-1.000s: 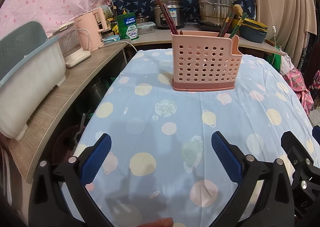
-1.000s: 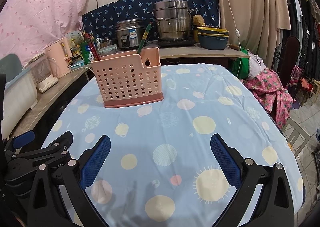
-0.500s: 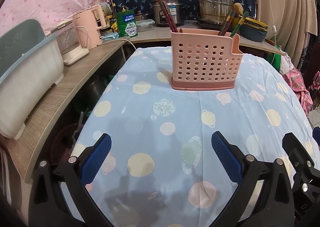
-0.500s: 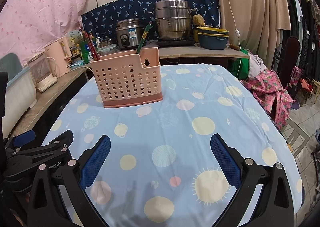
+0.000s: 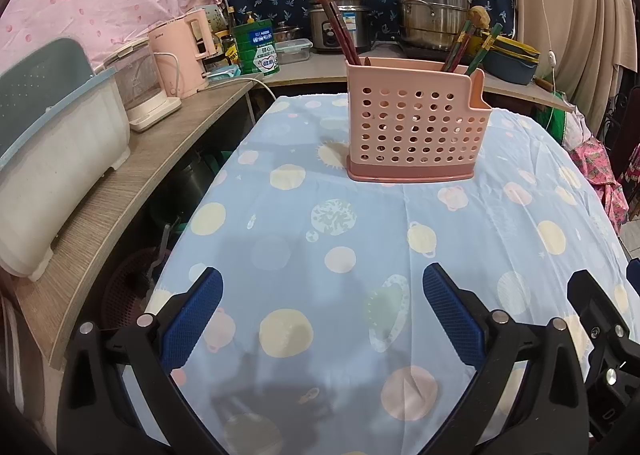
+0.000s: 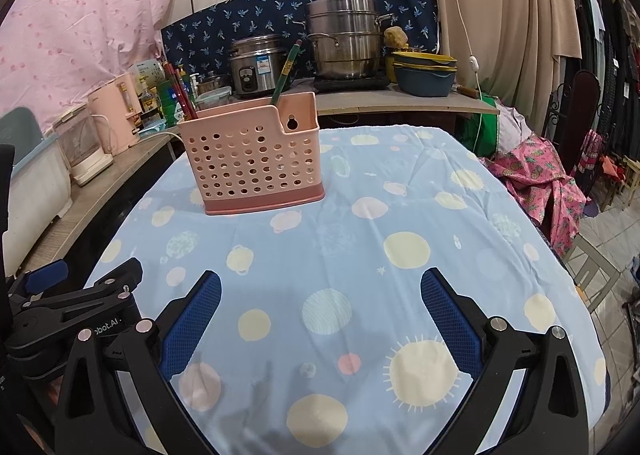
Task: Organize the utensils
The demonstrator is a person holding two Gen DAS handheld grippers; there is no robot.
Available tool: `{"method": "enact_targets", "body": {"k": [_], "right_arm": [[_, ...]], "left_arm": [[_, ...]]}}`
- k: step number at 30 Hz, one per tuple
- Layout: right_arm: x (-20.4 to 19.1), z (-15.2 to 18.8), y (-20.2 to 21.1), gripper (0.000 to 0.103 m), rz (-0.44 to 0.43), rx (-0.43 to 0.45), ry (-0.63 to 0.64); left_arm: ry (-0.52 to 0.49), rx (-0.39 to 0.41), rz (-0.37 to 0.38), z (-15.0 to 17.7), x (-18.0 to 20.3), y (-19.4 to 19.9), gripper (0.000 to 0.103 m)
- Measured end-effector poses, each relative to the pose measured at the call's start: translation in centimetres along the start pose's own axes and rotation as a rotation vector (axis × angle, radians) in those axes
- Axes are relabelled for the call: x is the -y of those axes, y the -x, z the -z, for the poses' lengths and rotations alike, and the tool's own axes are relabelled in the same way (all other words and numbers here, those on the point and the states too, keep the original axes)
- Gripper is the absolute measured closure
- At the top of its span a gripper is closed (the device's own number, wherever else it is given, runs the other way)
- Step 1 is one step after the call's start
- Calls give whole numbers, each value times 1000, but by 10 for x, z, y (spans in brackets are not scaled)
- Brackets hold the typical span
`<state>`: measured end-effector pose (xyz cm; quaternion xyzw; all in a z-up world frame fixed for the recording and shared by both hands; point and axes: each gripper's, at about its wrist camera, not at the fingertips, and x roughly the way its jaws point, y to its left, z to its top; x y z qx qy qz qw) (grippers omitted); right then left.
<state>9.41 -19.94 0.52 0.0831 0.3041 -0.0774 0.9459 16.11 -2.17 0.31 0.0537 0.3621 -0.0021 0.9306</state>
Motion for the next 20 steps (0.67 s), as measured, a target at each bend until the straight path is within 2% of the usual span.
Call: {"method": "enact_targets", "body": {"k": [20], "right_arm": [[-2, 0, -2, 7, 10, -3, 3]], "left_arm": [[7, 8, -7, 0, -2, -2, 7]]}}
